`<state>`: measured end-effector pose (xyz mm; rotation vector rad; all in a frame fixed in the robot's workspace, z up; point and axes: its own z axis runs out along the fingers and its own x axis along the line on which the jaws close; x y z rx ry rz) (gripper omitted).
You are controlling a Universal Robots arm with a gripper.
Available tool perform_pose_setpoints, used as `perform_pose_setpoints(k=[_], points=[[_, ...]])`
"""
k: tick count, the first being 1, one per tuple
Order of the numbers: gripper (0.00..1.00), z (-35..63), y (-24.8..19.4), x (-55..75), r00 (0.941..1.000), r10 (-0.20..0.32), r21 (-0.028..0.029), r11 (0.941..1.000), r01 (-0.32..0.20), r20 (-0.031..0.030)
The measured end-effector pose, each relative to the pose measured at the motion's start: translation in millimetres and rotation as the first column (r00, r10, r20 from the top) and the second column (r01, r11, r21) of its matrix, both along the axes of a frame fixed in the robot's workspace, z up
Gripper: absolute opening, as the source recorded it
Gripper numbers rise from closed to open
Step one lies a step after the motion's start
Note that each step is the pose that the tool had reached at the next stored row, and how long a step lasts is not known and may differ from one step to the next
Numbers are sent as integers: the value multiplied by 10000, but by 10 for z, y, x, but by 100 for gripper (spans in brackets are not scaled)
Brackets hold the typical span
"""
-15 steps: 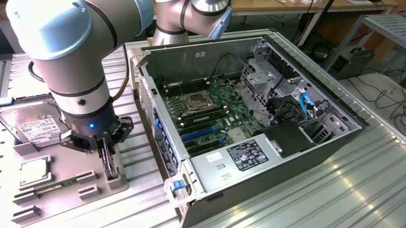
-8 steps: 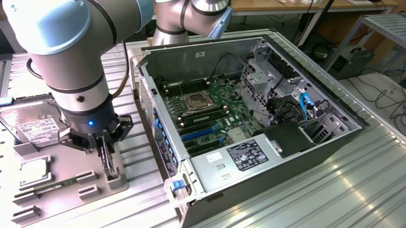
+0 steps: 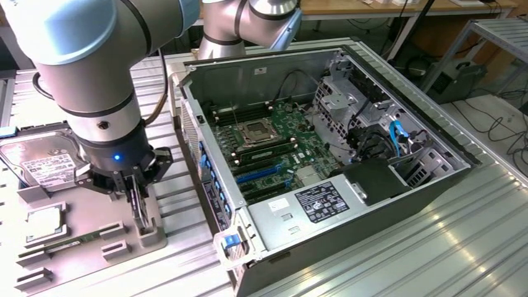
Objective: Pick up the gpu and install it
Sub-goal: 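Pick up the gpu and move the gpu toward the slot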
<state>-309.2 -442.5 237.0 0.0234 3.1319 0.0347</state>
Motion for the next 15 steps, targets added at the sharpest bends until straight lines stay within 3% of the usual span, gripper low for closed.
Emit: perform_pose_setpoints(k=[15], points=[[28,119,0,6,10000,0,0,10000,0,0]])
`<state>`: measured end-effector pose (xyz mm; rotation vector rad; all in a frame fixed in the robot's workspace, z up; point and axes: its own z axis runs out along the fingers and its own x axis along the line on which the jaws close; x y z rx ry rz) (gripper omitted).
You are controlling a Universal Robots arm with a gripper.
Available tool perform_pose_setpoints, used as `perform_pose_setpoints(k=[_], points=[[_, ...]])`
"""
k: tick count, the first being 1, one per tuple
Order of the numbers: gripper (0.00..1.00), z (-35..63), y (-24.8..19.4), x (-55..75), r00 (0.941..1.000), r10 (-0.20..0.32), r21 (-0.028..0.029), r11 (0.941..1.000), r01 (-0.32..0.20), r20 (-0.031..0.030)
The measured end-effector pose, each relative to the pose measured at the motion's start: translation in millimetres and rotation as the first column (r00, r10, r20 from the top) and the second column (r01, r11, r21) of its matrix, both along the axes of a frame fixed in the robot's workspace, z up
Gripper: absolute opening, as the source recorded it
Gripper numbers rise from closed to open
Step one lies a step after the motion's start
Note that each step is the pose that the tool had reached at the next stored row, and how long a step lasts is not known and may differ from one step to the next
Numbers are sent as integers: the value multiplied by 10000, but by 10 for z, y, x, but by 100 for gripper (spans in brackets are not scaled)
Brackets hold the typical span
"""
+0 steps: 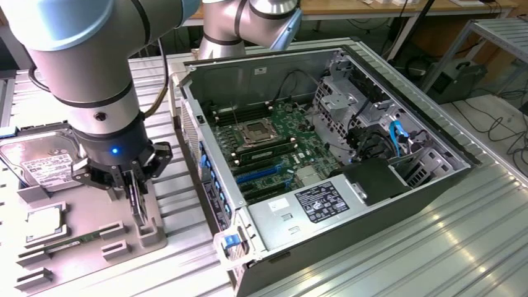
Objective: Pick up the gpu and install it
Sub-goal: 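Pick up the gpu and move the gpu toward the slot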
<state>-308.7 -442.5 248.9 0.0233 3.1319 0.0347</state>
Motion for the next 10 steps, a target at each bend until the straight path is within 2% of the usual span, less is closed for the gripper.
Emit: perform_pose_setpoints(k=[10], points=[[28,79,0,3,10000,0,1,10000,0,0]])
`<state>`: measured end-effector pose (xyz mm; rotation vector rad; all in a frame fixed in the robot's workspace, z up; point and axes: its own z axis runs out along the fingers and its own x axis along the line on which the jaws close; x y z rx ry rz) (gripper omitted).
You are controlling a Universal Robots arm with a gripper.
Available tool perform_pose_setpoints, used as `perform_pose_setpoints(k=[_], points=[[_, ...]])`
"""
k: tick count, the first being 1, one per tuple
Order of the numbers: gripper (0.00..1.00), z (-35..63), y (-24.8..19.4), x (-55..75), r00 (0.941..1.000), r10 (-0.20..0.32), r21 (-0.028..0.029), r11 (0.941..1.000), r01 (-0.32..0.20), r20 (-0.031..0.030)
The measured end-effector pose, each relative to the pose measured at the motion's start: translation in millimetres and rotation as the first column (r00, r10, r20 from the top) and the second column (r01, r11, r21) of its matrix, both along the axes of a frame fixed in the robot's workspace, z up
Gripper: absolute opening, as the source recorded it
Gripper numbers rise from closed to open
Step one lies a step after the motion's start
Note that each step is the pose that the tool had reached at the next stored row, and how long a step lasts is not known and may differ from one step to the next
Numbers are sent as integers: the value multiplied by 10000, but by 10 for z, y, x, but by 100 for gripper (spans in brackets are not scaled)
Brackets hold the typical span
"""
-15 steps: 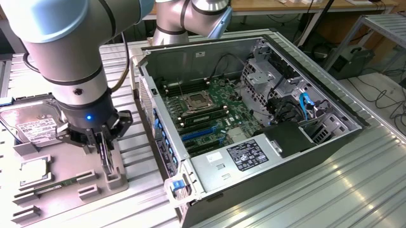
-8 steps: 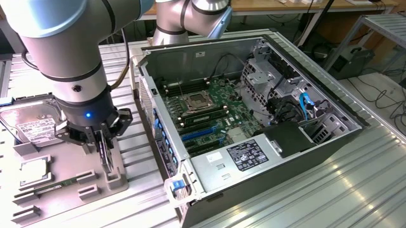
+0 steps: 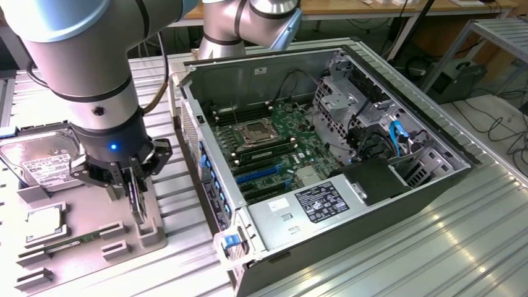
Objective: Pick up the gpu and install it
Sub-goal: 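Pick up the gpu and move the gpu toward the slot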
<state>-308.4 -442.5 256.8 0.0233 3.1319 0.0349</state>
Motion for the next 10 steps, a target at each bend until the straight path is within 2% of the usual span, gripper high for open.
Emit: perform_pose_setpoints(k=[10], points=[[28,58,0,3,10000,0,0,10000,0,0]])
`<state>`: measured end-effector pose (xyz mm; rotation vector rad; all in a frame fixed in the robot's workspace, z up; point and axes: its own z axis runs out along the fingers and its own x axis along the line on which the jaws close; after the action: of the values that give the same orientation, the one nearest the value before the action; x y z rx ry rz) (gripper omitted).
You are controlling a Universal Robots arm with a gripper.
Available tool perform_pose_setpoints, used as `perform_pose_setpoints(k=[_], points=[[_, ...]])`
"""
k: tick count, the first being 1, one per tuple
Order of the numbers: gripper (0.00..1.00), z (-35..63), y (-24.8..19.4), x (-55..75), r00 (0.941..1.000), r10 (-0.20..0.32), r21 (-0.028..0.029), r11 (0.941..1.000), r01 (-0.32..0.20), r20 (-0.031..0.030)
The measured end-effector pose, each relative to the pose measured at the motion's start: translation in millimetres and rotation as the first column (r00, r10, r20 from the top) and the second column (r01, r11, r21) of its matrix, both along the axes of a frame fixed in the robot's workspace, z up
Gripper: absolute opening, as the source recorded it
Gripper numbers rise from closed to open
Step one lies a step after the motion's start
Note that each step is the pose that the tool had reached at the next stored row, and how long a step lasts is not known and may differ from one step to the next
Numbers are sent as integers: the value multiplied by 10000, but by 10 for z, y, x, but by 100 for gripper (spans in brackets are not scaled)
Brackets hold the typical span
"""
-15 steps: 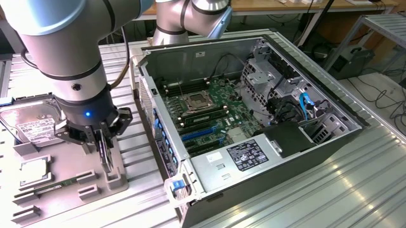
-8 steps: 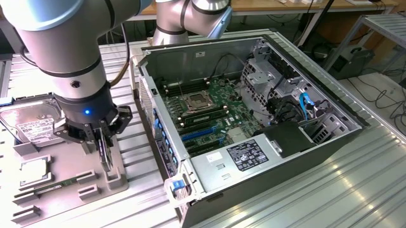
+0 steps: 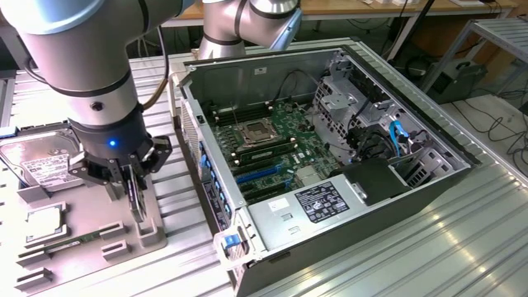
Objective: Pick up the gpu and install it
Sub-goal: 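Pick up the gpu and move the gpu toward the slot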
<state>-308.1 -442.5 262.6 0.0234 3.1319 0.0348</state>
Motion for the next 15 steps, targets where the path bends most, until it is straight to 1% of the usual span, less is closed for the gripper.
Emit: perform_pose_setpoints(k=[15], points=[[28,100,0,2,10000,0,-1,10000,0,0]])
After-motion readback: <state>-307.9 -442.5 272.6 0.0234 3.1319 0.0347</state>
